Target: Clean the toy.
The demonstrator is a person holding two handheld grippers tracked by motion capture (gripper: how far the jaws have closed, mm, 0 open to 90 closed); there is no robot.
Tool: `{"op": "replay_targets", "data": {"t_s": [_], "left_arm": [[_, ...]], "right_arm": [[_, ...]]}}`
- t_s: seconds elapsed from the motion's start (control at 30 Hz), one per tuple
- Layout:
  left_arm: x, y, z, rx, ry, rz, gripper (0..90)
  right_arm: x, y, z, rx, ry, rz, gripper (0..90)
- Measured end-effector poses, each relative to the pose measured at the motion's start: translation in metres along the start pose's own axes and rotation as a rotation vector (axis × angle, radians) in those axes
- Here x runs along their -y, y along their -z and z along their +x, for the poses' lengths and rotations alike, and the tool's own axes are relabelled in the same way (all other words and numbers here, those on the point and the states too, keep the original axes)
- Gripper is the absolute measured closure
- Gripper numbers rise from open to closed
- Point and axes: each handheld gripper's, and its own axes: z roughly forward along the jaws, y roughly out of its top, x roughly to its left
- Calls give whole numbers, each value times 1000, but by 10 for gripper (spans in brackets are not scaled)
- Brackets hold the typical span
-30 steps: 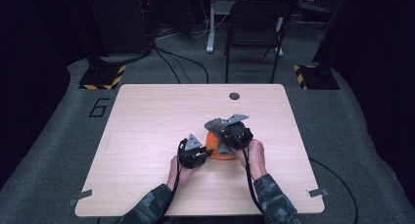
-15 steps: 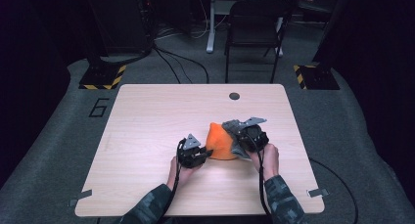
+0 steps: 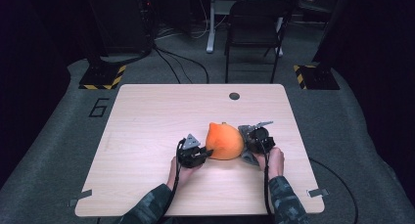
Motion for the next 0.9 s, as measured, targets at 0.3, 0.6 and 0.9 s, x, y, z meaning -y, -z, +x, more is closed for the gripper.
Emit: {"op": "replay_targets", "data": {"t_s": [0.3,0.6,0.9], "left_arm": [[1,2,-1,4,5,-7,740],[1,2,-3,-2,9,-10,737],[1,3,-4,-9,12,5,737]], "right_arm": [[2,2,-21,-59,-65,0,741],[-23,73,18,-99,39,-213,742],[-25,57,95,-148,202,-217,739]]}}
